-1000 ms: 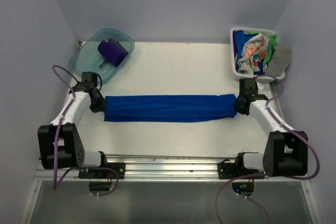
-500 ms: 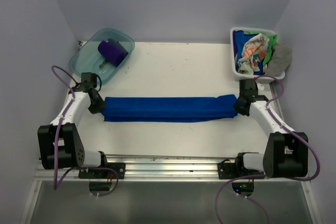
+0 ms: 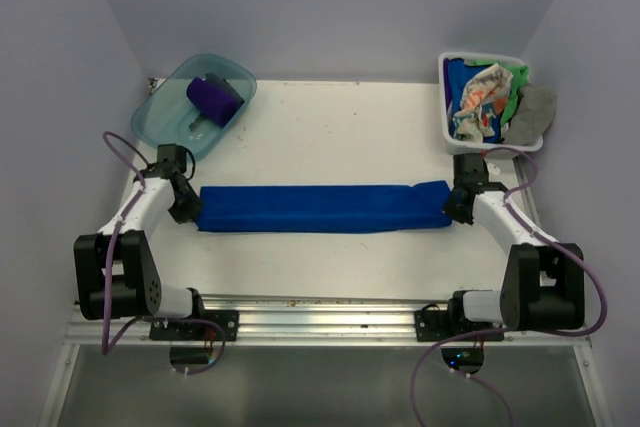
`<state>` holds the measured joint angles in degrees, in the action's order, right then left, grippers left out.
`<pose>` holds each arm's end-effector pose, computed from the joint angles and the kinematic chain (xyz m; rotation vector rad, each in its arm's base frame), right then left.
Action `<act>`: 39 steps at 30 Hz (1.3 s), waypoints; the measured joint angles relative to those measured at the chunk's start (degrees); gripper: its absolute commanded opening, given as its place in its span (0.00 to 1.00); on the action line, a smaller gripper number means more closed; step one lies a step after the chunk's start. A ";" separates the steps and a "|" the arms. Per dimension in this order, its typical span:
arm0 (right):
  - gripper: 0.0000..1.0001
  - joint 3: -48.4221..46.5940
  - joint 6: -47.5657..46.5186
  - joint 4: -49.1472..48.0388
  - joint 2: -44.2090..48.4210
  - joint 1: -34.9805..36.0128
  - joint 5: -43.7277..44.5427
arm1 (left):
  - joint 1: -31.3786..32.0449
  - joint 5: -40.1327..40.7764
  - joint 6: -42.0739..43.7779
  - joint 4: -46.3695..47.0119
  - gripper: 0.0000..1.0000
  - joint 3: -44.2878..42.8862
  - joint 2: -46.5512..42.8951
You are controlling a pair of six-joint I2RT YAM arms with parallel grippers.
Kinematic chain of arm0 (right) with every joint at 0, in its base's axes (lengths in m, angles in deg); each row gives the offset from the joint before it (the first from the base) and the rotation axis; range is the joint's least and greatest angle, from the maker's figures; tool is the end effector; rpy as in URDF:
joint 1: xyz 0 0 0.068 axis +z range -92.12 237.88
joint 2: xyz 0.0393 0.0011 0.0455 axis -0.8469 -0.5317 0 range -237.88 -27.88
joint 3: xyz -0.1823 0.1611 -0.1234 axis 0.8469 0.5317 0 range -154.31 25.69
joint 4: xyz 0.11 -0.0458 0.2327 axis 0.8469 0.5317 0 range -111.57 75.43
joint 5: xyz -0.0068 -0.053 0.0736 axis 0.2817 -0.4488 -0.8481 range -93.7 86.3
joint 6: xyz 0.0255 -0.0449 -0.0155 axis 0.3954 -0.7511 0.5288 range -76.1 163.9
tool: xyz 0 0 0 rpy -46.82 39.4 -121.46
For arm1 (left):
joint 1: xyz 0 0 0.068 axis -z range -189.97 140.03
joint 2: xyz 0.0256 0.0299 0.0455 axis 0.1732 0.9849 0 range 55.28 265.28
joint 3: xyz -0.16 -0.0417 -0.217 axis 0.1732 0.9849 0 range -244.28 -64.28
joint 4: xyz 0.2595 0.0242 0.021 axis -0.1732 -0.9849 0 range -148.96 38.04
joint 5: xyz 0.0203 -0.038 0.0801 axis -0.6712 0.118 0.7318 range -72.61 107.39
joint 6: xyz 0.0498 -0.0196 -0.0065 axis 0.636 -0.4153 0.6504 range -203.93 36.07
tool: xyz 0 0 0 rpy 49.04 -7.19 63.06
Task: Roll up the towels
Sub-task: Fold the towel
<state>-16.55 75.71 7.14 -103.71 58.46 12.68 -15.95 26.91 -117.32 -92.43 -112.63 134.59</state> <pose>0.2431 -0.0076 0.1881 0.7870 2.4746 -0.1803 0.2449 0.0315 0.1949 -0.9739 2.6102 0.1174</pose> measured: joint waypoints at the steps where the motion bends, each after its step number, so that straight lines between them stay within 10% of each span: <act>1: 0.00 0.17 0.02 -0.07 -0.24 0.00 0.00 | 0.00 0.02 0.00 0.11 0.00 0.02 0.26; 8: 0.00 0.52 0.00 -0.28 -1.44 0.00 -0.04 | 0.00 0.09 -0.02 0.79 0.00 0.46 2.40; 15: 0.50 0.46 -0.94 -0.24 0.02 0.00 -1.27 | 0.15 0.61 -0.46 0.24 0.34 -1.25 5.29; 23: 0.42 -4.74 -1.03 -0.83 -0.76 1.40 -1.31 | 12.72 5.70 -3.06 0.72 0.47 -16.09 8.24; 39: 0.11 -16.98 -1.92 -6.21 -22.93 1.66 -8.02 | 12.74 0.94 -3.48 6.49 0.43 -11.61 19.28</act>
<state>-33.53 73.79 0.93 -126.64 60.12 4.66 -3.21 27.85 -120.79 -85.94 -124.24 153.87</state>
